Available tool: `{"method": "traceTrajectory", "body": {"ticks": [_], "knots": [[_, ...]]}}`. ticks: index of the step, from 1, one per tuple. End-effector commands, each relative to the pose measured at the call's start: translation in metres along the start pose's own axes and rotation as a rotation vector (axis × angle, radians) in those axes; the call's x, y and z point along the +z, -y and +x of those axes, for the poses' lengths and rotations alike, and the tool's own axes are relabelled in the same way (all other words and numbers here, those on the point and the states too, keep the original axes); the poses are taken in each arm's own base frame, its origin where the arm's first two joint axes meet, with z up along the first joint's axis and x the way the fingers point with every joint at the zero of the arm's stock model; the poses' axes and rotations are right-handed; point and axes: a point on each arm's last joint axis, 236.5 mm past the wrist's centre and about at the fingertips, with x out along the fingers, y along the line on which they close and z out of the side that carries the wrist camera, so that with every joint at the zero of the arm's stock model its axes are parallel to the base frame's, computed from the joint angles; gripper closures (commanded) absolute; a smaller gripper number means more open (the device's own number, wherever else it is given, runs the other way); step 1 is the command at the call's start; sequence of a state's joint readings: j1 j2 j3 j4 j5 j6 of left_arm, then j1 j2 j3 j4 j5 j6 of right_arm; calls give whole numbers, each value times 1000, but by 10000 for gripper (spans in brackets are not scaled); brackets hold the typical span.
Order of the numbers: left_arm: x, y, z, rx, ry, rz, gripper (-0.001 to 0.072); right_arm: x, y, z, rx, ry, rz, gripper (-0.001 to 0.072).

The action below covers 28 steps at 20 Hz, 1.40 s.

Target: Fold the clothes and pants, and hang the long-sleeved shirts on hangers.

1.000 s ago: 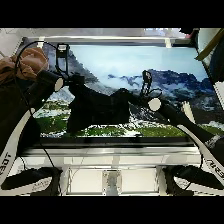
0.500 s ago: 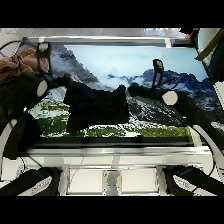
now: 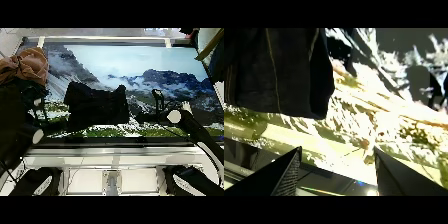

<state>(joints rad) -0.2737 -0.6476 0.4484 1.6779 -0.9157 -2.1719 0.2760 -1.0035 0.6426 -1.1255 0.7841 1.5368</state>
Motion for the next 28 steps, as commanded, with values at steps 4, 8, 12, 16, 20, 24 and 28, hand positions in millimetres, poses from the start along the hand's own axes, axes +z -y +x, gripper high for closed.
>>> {"method": "traceTrajectory", "body": {"ticks": [4, 8, 12, 16, 20, 24, 28], "knots": [[-19, 12, 27, -114, 38, -70, 241, 2, -1, 3, 16, 29, 20, 188], [-6, 21, 31, -145, 86, -71, 241, 5, -2, 3, 19, 42, -8, 188], [-12, 21, 45, -135, 48, -81, 241, 8, -4, 3, 28, 54, 0, 188], [-19, 45, 44, -233, 12, -61, 296, 8, -4, 3, 28, 54, 0, 188], [-20, 46, 44, -235, 11, -58, 674, 6, -1, 7, 22, 45, -19, 188], [-19, 45, 44, -234, 13, -56, 681, 7, 0, 28, 41, 33, -40, 188], [-19, 45, 44, -234, 13, -56, 680, 13, -11, 49, 112, 37, -81, 188]]}}
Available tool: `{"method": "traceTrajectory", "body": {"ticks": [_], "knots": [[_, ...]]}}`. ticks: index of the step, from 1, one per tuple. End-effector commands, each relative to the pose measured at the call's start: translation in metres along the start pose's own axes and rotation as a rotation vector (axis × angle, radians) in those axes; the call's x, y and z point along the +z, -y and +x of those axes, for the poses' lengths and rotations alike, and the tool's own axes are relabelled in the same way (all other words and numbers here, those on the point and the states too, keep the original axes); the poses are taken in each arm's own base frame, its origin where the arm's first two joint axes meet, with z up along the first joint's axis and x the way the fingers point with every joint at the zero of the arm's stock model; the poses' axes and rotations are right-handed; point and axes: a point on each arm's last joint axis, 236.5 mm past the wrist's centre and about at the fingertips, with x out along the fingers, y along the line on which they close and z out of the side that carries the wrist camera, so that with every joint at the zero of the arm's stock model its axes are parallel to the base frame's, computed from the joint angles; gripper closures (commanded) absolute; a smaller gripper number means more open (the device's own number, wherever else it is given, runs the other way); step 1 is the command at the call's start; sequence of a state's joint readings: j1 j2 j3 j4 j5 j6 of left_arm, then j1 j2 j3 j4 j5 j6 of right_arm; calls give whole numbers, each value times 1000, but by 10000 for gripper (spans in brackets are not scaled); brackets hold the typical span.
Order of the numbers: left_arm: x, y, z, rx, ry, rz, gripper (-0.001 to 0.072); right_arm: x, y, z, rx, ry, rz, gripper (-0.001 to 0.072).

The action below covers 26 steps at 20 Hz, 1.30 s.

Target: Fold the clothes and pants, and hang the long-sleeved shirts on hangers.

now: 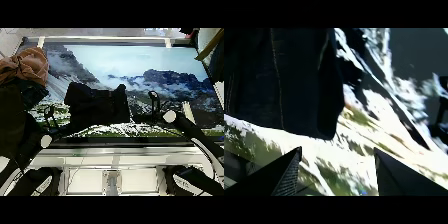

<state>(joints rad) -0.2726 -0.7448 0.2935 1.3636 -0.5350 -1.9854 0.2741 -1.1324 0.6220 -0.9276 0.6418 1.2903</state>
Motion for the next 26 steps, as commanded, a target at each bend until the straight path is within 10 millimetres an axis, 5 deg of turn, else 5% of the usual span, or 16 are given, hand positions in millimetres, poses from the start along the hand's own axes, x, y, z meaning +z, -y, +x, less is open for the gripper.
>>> {"method": "traceTrajectory", "body": {"ticks": [1, 4, 10, 13, 14, 15, 17, 19, 21, 26], "knots": [[0, 0, 0, -1, 0, 1, 680, 8, -10, 17, 62, 5, -58, 188], [0, 0, 0, -2, 0, 1, 680, 20, -22, 26, 113, -26, -128, 189], [0, 0, 0, -2, -1, 1, 680, 1, -31, 46, 189, -179, -155, 191], [0, 0, 0, -2, 0, 1, 680, -10, -42, 42, 243, -221, -183, 314], [0, 1, 0, -3, 1, 1, 680, -11, -44, 41, 249, -223, -180, 410], [2, 2, -1, -5, 4, 1, 680, -9, -45, 41, 255, -218, -172, 609], [19, 12, -9, -23, 46, 20, 681, -7, -53, 36, 278, -210, -163, 677], [59, 31, -34, -47, 162, 94, 681, -5, -71, 15, 330, -218, -201, 677], [110, 59, -81, -75, 316, 176, 682, 8, -100, -23, 396, -190, -274, 677], [205, 93, -233, 2, 593, 321, 682, 85, -182, -164, 452, 146, -453, 678]]}}
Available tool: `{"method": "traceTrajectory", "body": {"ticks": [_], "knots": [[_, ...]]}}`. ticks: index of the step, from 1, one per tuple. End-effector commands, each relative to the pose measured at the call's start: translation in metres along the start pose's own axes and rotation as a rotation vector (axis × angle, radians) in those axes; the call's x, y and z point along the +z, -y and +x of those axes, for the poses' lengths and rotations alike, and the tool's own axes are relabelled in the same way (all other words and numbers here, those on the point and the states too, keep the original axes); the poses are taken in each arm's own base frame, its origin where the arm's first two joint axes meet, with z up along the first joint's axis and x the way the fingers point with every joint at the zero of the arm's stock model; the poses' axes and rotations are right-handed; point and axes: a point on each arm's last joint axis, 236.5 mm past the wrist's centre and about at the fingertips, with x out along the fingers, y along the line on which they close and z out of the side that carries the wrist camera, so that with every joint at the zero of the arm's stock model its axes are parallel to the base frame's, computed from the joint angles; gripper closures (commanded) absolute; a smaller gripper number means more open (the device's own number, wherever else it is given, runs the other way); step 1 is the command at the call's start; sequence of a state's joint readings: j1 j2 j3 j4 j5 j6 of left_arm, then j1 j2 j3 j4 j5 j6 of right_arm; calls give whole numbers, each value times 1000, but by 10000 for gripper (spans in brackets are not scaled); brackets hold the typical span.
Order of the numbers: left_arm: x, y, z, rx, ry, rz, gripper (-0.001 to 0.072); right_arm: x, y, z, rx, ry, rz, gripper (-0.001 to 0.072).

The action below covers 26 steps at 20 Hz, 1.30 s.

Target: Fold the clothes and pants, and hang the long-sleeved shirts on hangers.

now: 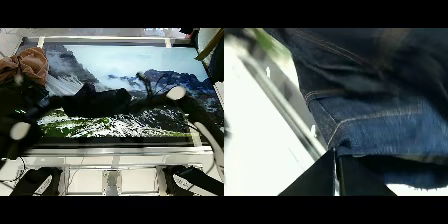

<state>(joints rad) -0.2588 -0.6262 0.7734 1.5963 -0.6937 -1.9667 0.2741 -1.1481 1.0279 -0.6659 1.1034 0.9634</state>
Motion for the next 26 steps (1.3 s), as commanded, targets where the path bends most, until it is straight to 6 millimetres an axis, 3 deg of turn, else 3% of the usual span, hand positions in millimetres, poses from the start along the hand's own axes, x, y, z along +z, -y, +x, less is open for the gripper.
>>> {"method": "traceTrajectory", "body": {"ticks": [1, 2, 3, 5, 7, 10, 12, 14, 20, 21, 22, 23, 24, 25, 26], "knots": [[95, 2, -68, 86, 170, 147, 683, 55, -70, -73, -5, 165, -148, 678], [104, 5, -73, 91, 168, 165, 682, 53, -74, -81, -18, 152, -152, 679], [102, 6, -68, 94, 138, 176, 682, 43, -71, -80, -28, 107, -145, 679], [79, -4, -42, 131, 28, 178, 682, 6, -59, -63, -7, -23, -74, 679], [41, -22, -8, 194, -139, 185, 681, -38, -38, -37, 3, -117, 28, 679], [-31, -51, 45, 270, -389, 200, 682, -123, -12, 0, 29, -259, 228, 679], [-70, -65, 69, 302, -506, 209, 682, -172, -3, 12, 28, -340, 321, 678], [-92, -73, 83, 321, -577, 214, 682, -196, 6, 19, 10, -361, 371, 678], [-93, -72, 92, 310, -565, 215, 681, -179, 27, 28, -61, -252, 380, 677], [-93, -71, 92, 306, -567, 209, 681, -177, 26, 28, -54, -244, 387, 636], [-94, -69, 92, 301, -568, 203, 664, -172, 22, 29, -36, -229, 411, 375], [-95, -68, 92, 295, -569, 198, 500, -168, 18, 30, -19, -212, 427, 242], [-94, -67, 91, 294, -566, 197, 204, -164, 16, 31, -5, -199, 440, 244], [-91, -67, 88, 293, -557, 197, 164, -163, 14, 31, 0, -195, 444, 243], [-83, -66, 83, 291, -534, 197, 171, -163, 15, 31, 0, -196, 444, 244]]}}
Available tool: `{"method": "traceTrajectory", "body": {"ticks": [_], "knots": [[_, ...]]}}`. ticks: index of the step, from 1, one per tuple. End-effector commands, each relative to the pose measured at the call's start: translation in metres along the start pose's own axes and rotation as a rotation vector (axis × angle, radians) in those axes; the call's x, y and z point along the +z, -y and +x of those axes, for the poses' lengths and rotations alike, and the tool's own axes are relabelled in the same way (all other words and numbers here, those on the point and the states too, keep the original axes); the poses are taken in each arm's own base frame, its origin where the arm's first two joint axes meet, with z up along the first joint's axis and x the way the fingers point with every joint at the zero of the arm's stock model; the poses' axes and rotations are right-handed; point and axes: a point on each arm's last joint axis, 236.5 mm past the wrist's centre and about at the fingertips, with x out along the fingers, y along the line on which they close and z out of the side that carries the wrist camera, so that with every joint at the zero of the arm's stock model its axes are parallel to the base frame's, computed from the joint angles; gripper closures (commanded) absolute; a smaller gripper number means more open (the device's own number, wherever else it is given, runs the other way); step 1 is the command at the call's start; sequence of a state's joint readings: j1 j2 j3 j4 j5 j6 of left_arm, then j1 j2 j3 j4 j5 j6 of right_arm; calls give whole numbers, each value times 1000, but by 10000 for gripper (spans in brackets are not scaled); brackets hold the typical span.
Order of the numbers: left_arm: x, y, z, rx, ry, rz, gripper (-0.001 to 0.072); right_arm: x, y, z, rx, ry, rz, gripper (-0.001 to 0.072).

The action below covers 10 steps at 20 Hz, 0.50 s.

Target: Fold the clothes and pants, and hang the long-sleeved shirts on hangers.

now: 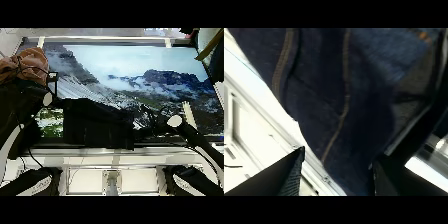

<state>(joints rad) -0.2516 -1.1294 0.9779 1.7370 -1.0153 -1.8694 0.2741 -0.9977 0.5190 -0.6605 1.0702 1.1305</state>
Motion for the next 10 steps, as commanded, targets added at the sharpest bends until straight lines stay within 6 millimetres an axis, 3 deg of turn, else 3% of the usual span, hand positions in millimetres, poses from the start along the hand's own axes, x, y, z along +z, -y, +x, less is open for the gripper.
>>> {"method": "traceTrajectory", "body": {"ticks": [1, 2, 4, 5, 7, 9, 10], "knots": [[8, -7, -20, 8, 59, -2, 172, 6, -5, 0, 24, 26, 23, 244], [13, -19, -36, 42, 98, 7, 172, 6, -5, 0, 23, 26, 22, 244], [-1, -46, -54, 89, 87, -36, 172, 5, -1, 0, 5, 25, 13, 244], [-19, -59, -51, 103, 50, -75, 180, 5, 3, 0, -11, 24, 4, 244], [-51, -60, -28, 39, 2, -179, 208, 9, 8, 0, -33, 39, -3, 243], [-60, -44, -1, -70, 29, -277, 208, 12, 9, 0, -38, 51, -3, 244], [-52, -34, 6, -134, 85, -290, 209, 12, 8, -1, -36, 50, -6, 244]]}}
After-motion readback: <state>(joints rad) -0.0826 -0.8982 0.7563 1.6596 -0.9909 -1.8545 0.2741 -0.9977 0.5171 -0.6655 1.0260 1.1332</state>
